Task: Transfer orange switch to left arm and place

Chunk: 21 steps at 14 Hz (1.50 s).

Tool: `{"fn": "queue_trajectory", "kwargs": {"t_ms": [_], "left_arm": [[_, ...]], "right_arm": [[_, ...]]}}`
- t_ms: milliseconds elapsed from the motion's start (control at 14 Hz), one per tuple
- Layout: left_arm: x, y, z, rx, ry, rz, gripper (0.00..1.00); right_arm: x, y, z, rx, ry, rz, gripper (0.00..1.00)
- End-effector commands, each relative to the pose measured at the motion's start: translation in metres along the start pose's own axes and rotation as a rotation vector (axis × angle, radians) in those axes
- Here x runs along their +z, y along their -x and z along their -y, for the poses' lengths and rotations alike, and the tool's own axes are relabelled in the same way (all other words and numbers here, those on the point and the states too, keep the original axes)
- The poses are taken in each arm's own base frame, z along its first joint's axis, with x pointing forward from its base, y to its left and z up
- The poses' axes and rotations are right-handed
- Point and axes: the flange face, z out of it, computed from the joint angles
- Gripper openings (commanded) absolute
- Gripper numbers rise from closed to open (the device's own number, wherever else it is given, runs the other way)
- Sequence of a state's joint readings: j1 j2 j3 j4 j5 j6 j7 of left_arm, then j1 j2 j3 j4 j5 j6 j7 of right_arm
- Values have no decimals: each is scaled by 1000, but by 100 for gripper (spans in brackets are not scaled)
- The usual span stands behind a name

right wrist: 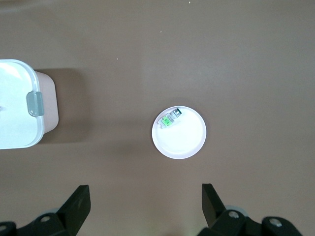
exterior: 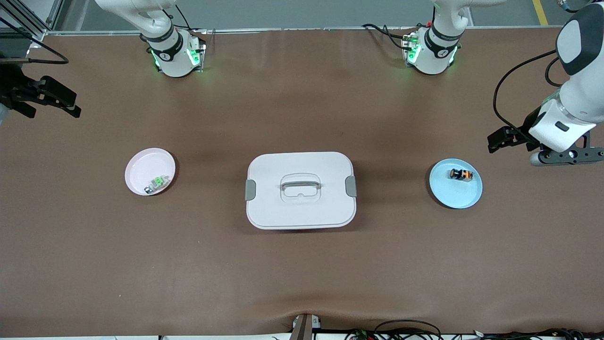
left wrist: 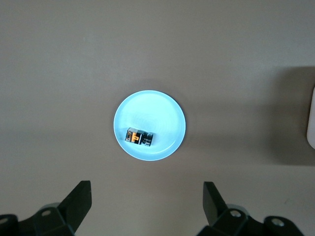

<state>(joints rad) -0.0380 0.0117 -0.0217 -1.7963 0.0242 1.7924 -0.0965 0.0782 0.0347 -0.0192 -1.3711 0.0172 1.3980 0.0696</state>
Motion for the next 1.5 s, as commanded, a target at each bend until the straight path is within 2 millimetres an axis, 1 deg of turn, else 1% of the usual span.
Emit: {"fn": "queue_trajectory", "kwargs": {"t_ms": [0,143,286,429,500,643,714,786,857,929,1071,1214,1429], "left_arm": [[-9,4,5,11,19,3,100],[-12,6,7,8,19,0,100],[-21,12,8,8,18,-17,100],[-37,28,8,9,19,-40,100],[-48,40,9,9,20,-60,100],[-69,61,11,29,18,-63,100],[-79,66,12,39,15,-50,100],[-93,68,14,40,17,-53,100],[-103,66,15,40,18,-60,100],[-104,63,15,38,18,-63,100],[-103,52,14,32,19,-62,100],[-97,43,8,33,20,-40,100],[-98,42,11,28,18,-39,100]], "right_arm": [[-5,1,6,-3,-6,-4,100],[-5,3,7,-4,-10,4,100],[-5,6,5,-2,-7,22,100],[-4,5,5,-1,-8,25,100],[-2,4,3,4,-8,27,100],[-2,3,-5,27,-8,26,100],[-2,3,-6,25,-4,23,100],[-2,2,-7,25,-1,21,100],[-2,3,-5,32,1,21,100],[-2,2,-6,32,7,21,100],[-2,2,-9,27,0,19,100],[-3,2,-10,27,5,16,100],[-3,2,-14,35,6,16,100]]}}
